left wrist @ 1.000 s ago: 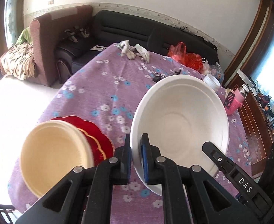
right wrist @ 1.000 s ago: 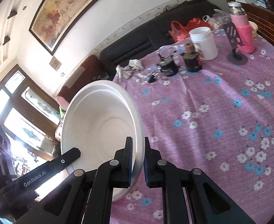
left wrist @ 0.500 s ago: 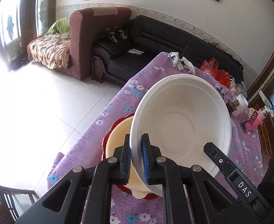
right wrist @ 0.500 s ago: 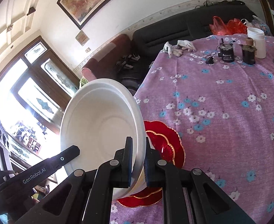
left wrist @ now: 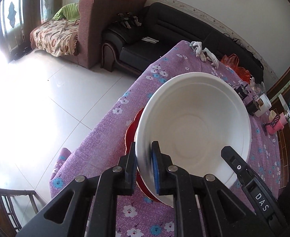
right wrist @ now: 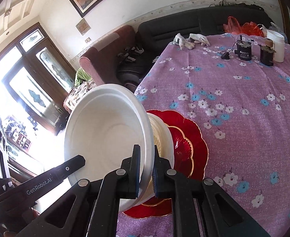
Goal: Organize plates and bowls
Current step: 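Lift and carry the white bowl with both grippers over the red plate stack, then lower the white bowl onto the stacked bowls and open both grippers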
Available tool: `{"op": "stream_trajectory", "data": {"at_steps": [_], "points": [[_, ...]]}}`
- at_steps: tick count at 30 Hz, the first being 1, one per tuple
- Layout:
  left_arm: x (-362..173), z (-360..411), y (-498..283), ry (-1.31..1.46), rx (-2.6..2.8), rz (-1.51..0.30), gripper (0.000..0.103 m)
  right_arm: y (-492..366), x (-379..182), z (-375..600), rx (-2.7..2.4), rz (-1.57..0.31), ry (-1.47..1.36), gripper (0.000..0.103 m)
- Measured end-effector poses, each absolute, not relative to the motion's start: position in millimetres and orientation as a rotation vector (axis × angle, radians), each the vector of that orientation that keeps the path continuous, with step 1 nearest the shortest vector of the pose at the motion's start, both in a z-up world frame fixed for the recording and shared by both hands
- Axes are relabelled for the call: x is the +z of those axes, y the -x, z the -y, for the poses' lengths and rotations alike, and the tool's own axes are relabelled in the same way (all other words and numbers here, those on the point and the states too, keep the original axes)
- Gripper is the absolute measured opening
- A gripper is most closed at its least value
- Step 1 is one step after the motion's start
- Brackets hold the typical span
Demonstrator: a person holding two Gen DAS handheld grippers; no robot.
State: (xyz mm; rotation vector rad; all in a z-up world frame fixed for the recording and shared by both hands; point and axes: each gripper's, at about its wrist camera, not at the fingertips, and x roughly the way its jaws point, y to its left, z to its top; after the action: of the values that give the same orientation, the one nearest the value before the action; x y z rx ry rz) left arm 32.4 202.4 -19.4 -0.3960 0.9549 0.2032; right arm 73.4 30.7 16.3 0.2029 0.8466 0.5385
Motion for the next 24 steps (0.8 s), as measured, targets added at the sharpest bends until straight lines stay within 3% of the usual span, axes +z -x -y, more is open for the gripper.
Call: {"op": "stream_trajectory", "data": {"at_steps": [20, 22, 24], "points": [[-23, -206, -31, 0.333, 0.226, -0.973, 0.018, -66, 20, -30, 0.458, -0.757, -0.127, 0.014], [-15, -199, -31, 0.270, 0.248, -0.954, 0.019, -67, 23, -22, 0.443, -0.739, -0.144, 0.014], [-11, -194, -31, 0.212, 0.270, -0.950, 0.031, -69, 25, -14, 0.439, -0.729, -0.166, 0.014]]}}
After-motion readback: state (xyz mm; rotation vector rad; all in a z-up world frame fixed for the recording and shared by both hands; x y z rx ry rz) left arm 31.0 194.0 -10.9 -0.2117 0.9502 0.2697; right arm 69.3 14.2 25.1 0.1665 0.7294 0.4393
